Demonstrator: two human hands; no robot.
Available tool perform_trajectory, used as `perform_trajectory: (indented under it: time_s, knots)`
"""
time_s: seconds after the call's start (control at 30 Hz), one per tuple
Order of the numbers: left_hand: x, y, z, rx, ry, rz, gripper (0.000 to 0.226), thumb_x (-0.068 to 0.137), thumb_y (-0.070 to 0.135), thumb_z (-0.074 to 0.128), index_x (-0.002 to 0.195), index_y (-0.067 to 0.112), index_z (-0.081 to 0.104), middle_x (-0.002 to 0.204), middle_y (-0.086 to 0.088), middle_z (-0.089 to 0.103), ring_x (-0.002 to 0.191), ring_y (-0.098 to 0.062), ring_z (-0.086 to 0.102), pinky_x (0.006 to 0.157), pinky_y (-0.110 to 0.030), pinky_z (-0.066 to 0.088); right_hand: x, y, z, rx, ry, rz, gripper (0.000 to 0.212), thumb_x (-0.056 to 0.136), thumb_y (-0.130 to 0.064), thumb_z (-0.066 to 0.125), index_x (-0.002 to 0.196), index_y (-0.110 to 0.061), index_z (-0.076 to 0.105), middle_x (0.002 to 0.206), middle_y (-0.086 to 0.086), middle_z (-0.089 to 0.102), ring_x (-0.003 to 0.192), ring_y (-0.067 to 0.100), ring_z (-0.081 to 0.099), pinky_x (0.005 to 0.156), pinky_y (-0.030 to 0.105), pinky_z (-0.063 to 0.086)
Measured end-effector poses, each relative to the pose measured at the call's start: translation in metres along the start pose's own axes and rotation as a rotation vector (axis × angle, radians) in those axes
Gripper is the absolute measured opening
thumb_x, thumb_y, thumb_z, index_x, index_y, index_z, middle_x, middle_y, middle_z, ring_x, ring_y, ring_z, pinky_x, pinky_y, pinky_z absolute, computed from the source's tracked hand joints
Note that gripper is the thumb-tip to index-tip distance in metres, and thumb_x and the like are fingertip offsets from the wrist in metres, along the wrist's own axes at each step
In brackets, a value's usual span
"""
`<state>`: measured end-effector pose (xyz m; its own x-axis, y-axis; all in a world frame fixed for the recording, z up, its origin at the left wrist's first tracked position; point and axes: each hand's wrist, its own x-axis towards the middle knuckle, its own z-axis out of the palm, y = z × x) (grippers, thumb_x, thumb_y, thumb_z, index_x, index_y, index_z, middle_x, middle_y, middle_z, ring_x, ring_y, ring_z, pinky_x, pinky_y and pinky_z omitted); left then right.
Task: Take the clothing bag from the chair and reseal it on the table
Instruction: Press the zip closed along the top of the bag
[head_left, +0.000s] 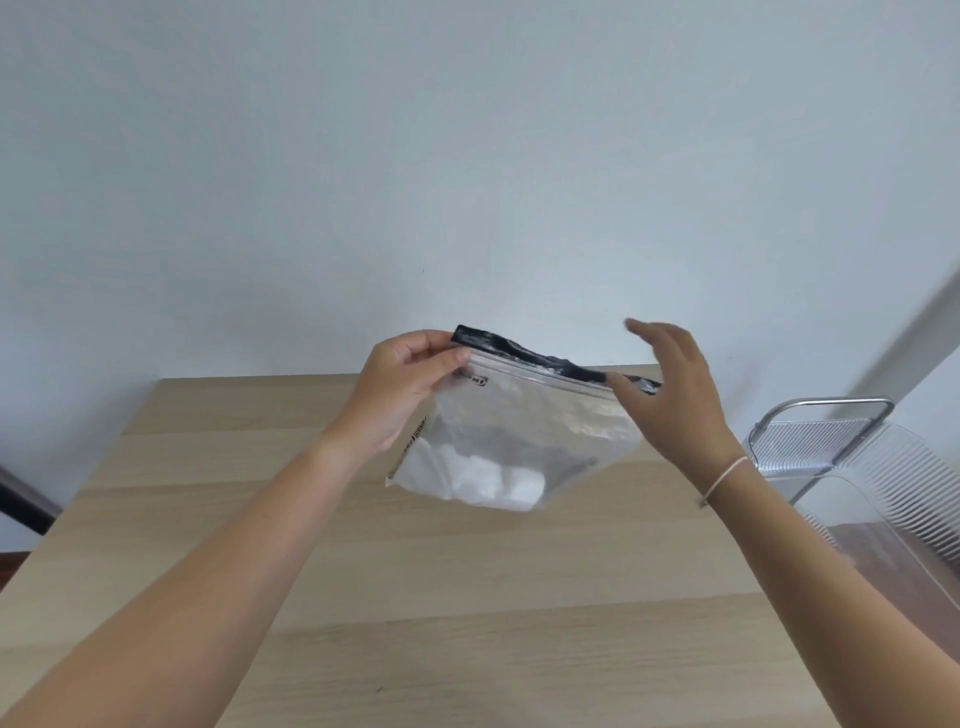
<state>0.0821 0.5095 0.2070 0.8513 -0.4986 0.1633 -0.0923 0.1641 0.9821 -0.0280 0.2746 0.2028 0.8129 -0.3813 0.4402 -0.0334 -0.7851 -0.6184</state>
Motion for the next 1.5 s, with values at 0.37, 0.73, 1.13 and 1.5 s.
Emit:
perform_trajectory:
  time_s: [0.37,0.73,1.13,1.5]
  knots:
    - [0.004,0.024,0.026,0.142,0.000,0.084,0.012,0.080,0.011,0.069,0.071,0.017,0.071,0.061,0.002,0.068,0.061,-0.009,0.064,0.062,-0.019,0.053,0.015,-0.061,0.011,0.304,-0.360,0.063,0.008,0.079,-0.024,0.066,0.076,-0.017,0.066,0.066,0.002,0.062,0.057,0.011,0.050,0.051,0.016,0.037]
    - [-0.001,0.030,0.029,0.210,-0.065,0.026,0.007,0.081,0.005,0.065,0.084,0.007,0.071,0.072,-0.005,0.068,0.065,-0.008,0.063,0.067,-0.019,0.055,0.013,-0.060,0.006,0.462,-0.425,0.124,0.008,0.081,-0.018,0.065,0.079,-0.011,0.067,0.068,0.000,0.062,0.057,0.007,0.051,0.059,0.016,0.041]
    - [0.001,0.023,0.030,0.256,-0.069,0.037,0.008,0.077,0.015,0.071,0.072,0.021,0.072,0.066,0.006,0.070,0.065,-0.010,0.063,0.063,-0.021,0.054,0.008,-0.051,0.006,0.463,-0.503,0.131,0.011,0.078,-0.009,0.068,0.071,-0.018,0.065,0.056,-0.013,0.057,0.057,0.011,0.047,0.051,0.009,0.038]
    - [-0.001,0.019,0.030,0.267,-0.124,0.040,0.015,0.077,0.006,0.070,0.080,0.022,0.071,0.072,0.013,0.072,0.066,-0.002,0.062,0.061,-0.015,0.050,0.009,-0.050,0.009,0.438,-0.518,0.113,0.017,0.080,-0.010,0.066,0.069,-0.023,0.063,0.053,-0.018,0.056,0.049,-0.001,0.045,0.052,0.009,0.037]
